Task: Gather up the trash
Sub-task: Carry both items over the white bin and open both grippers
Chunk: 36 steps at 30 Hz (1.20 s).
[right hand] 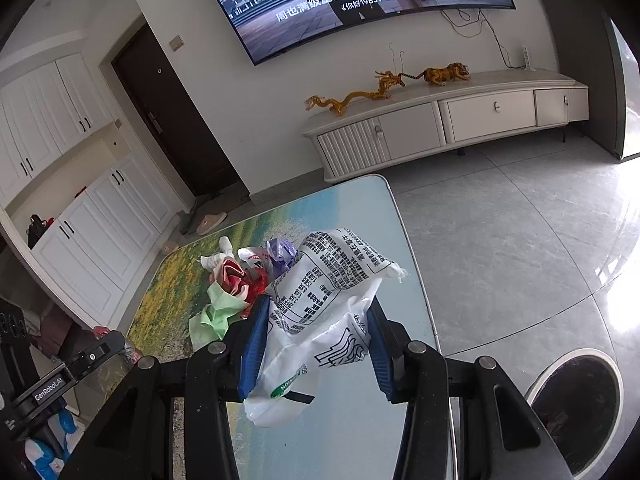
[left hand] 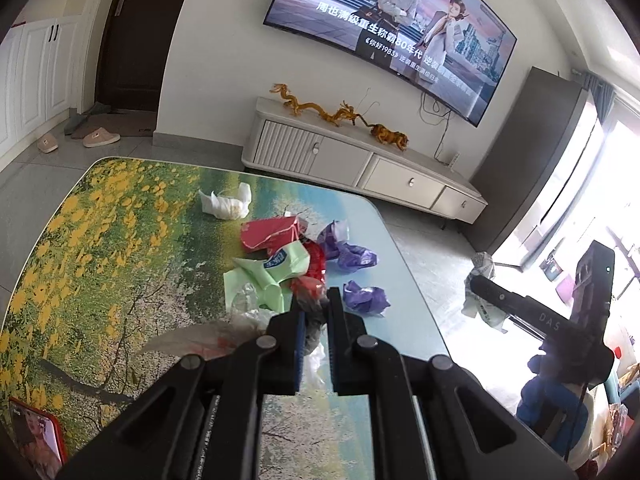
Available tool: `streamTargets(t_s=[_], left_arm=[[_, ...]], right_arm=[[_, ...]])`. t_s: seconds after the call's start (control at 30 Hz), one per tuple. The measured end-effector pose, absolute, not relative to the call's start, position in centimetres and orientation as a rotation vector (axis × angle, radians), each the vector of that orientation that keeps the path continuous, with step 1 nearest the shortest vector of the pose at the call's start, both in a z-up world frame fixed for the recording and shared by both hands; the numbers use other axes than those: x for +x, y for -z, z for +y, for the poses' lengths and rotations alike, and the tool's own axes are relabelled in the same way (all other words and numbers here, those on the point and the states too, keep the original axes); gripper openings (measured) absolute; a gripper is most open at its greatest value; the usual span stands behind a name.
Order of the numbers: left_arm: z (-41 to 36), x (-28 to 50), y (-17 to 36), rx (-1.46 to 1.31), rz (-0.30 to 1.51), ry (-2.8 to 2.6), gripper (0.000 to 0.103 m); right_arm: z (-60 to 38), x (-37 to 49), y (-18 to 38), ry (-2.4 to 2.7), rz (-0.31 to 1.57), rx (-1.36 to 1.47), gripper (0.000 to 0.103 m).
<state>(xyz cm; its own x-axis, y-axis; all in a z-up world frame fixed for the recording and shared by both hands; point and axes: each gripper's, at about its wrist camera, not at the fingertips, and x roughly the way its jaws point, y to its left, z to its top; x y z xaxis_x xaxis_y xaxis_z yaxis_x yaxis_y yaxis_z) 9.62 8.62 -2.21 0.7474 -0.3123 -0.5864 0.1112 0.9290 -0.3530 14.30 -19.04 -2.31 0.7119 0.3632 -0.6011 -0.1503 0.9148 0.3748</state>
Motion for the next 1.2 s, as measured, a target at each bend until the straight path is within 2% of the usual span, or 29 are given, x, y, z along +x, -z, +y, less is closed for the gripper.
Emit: streamTargets(t_s=[0.6,0.9,1.2], left_arm=[[-1.2,7.7,-3.9,-0.191,0.598,0.428,0.009],[-9.8,8.8,-3.9,-0.101,0.645,0.548,0.009],[-19.3,10.7,-0.3,-0.019,0.767,0.694,0.009]], right_arm=[[-26.6,6.3,-1.4,-0.144,0.58,0.373,0.043],[-33.4,4.4,0.5,0.004,0.58,0.448,0.043],[-39.4,3.2,6.0,0.15,0.666,0.534,0.044]])
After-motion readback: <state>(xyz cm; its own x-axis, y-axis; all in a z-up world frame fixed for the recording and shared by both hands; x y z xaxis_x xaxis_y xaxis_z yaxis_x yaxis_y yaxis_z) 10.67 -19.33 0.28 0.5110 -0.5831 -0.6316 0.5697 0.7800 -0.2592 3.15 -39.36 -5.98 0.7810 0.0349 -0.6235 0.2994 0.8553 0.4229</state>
